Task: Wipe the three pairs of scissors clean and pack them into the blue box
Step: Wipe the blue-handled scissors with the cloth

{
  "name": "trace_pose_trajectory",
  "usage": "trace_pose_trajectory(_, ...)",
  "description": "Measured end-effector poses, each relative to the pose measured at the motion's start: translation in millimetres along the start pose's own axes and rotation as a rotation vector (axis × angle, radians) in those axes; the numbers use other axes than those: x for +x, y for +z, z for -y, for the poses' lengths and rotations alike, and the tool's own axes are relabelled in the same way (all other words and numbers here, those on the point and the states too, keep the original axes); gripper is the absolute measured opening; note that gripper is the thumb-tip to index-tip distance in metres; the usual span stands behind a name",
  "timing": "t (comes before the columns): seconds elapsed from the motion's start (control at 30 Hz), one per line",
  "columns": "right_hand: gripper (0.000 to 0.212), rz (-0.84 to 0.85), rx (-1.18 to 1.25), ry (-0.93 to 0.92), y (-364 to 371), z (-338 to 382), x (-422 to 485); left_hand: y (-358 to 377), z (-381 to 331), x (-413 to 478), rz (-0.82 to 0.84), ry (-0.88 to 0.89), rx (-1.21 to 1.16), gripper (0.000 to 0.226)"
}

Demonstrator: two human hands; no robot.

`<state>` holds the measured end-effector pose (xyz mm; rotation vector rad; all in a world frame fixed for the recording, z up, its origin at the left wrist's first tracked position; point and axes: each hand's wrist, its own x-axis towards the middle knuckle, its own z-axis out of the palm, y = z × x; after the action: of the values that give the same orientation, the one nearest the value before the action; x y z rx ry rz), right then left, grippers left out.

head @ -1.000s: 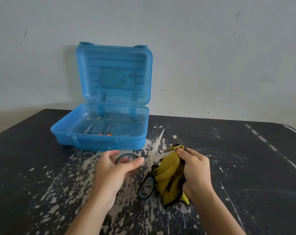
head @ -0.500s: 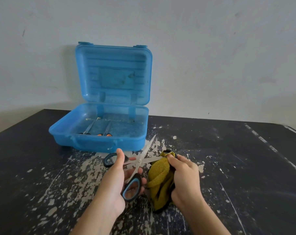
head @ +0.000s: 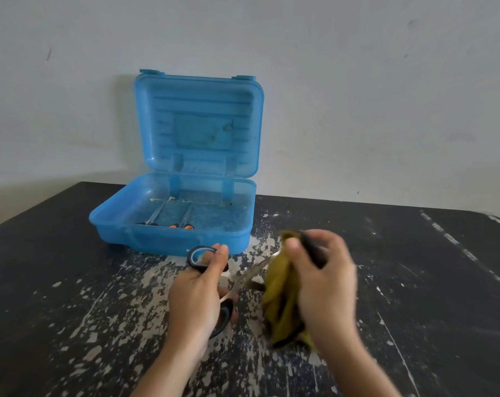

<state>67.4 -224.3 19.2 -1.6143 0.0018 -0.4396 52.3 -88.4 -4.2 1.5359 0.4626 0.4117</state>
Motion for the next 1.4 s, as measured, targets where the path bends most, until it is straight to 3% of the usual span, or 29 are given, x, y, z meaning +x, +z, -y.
trace_pose_trajectory(0.1,0.017,0.255,-0.208,-0.227,32.1,-16.2,-27.1,1.9,0.8,-2.8,0.022,0.066,0.071,0.055)
trace_pose_trajectory(0.2,0.044,0.242,-0.521,-0.527,49.1,-38.4,-40.1,2.6,2.4,0.1,0.012,0.064,0.006,0.045)
trace_pose_trajectory(0.33,0.039,0.341,-0.568,-0.727,50.8,-40.3,-58.6,-3.4,6.9,12.0,-0.077,0.03,-0.021,0.054)
trace_pose_trajectory(0.43,0.039,0.39,-0.37,-0.618,43.4,-33.8,-48.8,-5.0,7.0,12.2,-0.097,0.036,-0.016,0.059)
trace_pose_trajectory(0.5,0.04,0.263,-0.258,-0.493,34.2,-34.7,-33.1,-2.4,7.4,10.3,-0.08,0.052,-0.033,0.053)
trace_pose_trajectory(0.57,0.043,0.159,-0.31,-0.495,29.2,-37.7,-25.1,0.4,9.3,10.2,-0.049,0.068,-0.032,0.045)
trace_pose_trajectory(0.67,0.046,0.393,-0.377,-0.55,31.1,-43.5,-32.7,-1.0,12.8,14.8,-0.022,0.05,-0.107,0.028)
trace_pose_trajectory(0.73,0.046,0.508,-0.34,-0.531,30.6,-43.1,-34.9,-5.3,9.6,14.6,-0.052,0.03,-0.118,0.034)
trace_pose_trajectory(0.9,0.029,0.173,-0.228,-0.454,18.7,-36.0,-18.3,-4.5,3.6,11.9,-0.036,0.024,-0.149,0.028)
trace_pose_trajectory(0.93,0.025,0.208,-0.23,-0.473,17.6,-33.3,-20.0,-4.0,6.5,13.1,-0.031,0.017,-0.144,0.029)
trace_pose_trajectory(1.0,0.04,0.39,-0.308,-0.496,21.0,-31.5,-29.7,-4.0,10.0,14.7,-0.015,0.038,-0.119,0.029)
trace_pose_trajectory(1.07,0.047,0.437,-0.449,-0.558,29.5,-37.9,-37.8,-5.0,12.1,17.3,-0.017,0.062,-0.112,0.027)
trace_pose_trajectory(1.2,0.028,0.269,-0.541,-0.715,35.4,-51.9,-31.1,-5.5,3.2,11.3,0.039,0.081,-0.145,0.021)
trace_pose_trajectory(1.3,0.031,0.16,-0.563,-0.704,30.7,-52.9,-20.1,-4.7,-2.6,5.7,0.075,0.112,-0.121,0.005)
trace_pose_trajectory(1.4,0.022,0.052,-0.596,-0.637,24.9,-56.6,-6.0,-7.5,-1.7,4.3,0.083,0.125,-0.057,0.015)
